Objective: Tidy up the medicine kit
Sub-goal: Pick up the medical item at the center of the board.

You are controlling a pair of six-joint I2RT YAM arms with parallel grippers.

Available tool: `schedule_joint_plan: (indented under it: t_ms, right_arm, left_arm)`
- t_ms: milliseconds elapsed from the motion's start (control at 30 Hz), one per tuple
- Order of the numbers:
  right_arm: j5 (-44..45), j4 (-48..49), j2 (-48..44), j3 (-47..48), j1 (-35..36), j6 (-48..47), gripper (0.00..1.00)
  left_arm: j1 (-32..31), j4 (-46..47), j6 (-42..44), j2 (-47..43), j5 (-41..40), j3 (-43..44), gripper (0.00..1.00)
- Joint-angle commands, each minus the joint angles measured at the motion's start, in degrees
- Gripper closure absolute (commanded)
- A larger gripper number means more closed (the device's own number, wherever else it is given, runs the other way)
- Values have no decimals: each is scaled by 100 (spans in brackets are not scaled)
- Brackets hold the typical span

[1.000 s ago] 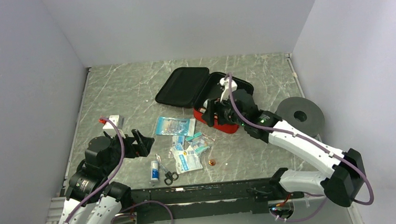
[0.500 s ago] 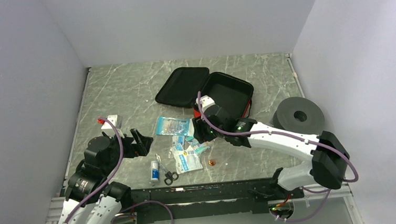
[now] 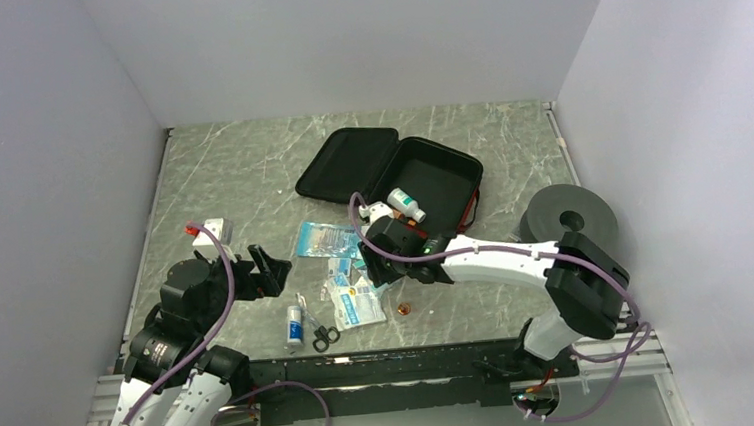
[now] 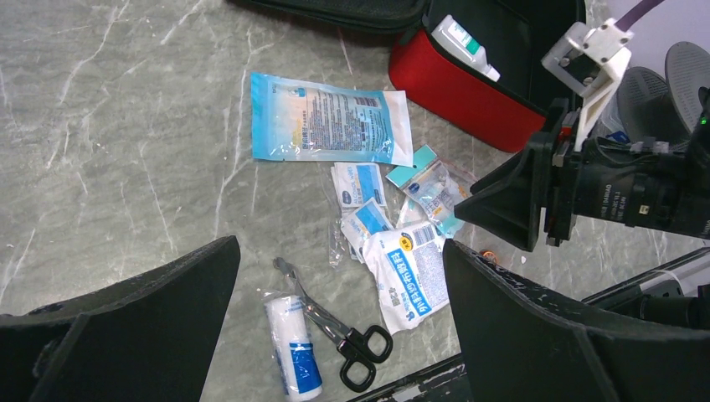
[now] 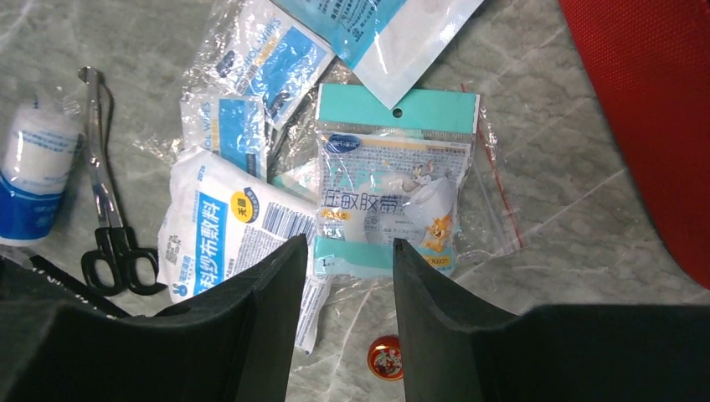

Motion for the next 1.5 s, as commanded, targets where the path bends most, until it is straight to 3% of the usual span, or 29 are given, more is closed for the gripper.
schedule_joint_plan:
  t_ms: [0,1100,1333,1467]
  right_arm:
    - [162,1,187,225,62,142,56]
    - [267,-71,1267,422,200,312,70]
    - [326,-197,1385,448,216,270,86]
    - [393,-259,1388,492,231,252,100]
  left_arm:
    - [-24,35,-48,12,-38,201,1]
    - [-24,59,-30,-12,19,193,1]
    - [-24,57,-30,-10,37,193,1]
    - [-24,58,-23,-3,44,192,1]
